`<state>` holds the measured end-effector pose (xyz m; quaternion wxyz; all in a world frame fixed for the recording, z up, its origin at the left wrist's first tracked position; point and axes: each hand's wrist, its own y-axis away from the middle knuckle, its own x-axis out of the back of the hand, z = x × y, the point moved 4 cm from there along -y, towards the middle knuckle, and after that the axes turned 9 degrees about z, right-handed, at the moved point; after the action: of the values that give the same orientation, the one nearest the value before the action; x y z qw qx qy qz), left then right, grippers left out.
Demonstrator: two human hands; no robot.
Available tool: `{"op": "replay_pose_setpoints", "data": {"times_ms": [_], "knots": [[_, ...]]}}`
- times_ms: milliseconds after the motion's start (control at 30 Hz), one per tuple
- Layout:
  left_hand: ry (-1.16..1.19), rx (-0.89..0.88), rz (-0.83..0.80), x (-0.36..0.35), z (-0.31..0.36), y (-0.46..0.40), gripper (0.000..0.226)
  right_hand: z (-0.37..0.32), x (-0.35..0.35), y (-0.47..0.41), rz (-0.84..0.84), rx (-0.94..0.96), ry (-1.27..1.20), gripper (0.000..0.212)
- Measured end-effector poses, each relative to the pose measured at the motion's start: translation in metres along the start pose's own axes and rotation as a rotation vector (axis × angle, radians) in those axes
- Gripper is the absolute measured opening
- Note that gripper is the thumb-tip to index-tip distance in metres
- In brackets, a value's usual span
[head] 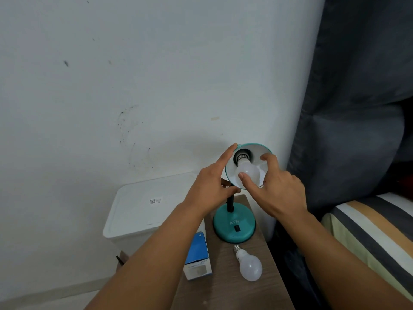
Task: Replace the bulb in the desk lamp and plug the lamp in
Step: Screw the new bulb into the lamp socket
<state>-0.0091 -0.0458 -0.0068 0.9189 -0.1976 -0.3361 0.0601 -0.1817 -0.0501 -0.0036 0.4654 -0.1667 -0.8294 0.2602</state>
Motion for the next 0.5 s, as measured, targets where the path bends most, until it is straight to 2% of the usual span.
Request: {"op": "replay_pose_setpoints", "data": {"times_ms": [167,367,500], "knots": [[0.003,0.005,0.006,-0.0007,-0.0010,0.0000,0.105,-0.0064,0.0036,0.0038,-0.011,0.142,-0.020,0.062],[0.005,-0.001,0.006,-0.0003,-0.0002,-0.0001,0.103,-0.0077,0.0012,0.0010,-0.039,0.076,-0.069,0.061],[0.001,0.003,0.007,0.0001,-0.0006,0.0003,0.105,-0.0100,0.0019,0.0006,-0.018,0.097,-0.144,0.055]]}}
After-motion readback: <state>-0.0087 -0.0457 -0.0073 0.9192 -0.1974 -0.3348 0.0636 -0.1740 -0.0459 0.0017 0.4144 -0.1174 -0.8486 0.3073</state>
